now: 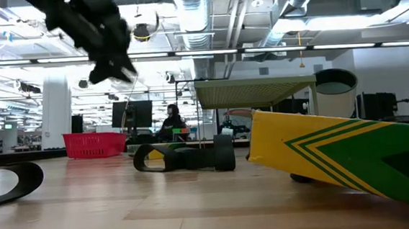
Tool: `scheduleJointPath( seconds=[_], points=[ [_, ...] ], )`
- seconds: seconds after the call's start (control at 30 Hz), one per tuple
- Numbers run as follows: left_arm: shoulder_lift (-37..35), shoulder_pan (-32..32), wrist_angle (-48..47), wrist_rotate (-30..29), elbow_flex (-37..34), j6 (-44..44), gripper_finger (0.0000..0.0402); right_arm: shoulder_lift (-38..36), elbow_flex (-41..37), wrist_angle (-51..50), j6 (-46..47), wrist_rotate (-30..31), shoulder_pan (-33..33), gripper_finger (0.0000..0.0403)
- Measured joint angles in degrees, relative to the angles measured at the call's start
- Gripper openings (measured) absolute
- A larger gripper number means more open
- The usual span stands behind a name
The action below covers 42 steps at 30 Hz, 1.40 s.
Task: Pick & Place Office Desk Supplies
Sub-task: Put the black rubber band into the red bin
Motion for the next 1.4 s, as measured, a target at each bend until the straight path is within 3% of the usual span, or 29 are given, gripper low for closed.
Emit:
scheduleJointPath(
  seconds=[0.1, 0.2, 0.47, 0.67, 0.87, 1.0, 1.23, 1.4],
  points=[
    [-3.3, -9.5, 0.1, 5.1, 0.0, 1.7, 0.0133, 0.0, 0.0, 0.0, -0.1, 0.0, 0.5, 0.0202],
    [-5.3, -20.0, 0.2, 5.6, 0.0, 0.4, 0.0134, 0.0, 0.0, 0.0, -0.7, 0.0, 1.3, 0.0202],
    [-2.0, -45.1, 5.6, -0.2, 0.0, -13.8, 0.0175, 0.0, 0.0, 0.0, -1.6, 0.0, 2.9, 0.0202],
    [3.6, -57.9, 15.1, -2.8, 0.0, -19.6, 0.0184, 0.0, 0.0, -0.1, -1.5, -0.1, 3.2, 0.0202],
    [11.8, -65.2, 18.7, -5.7, 2.7, -21.0, 0.0193, 0.0, 0.0, -0.2, -1.5, -1.6, 3.2, 0.0202],
    [17.9, -68.3, 17.7, -5.7, 5.7, -17.5, 0.0215, 0.0, 0.0, -0.2, -1.4, -1.6, 3.2, 0.0202],
    [26.6, -68.5, 10.0, -18.0, 7.8, -11.0, 0.0249, 0.0, 0.0, -1.2, -1.4, -1.6, 3.2, 0.0202],
    [30.9, -68.2, 9.8, -19.3, 7.9, -9.2, 0.0256, 0.0, 0.0, -2.1, -0.9, -1.6, 3.2, 0.0202]
  ],
)
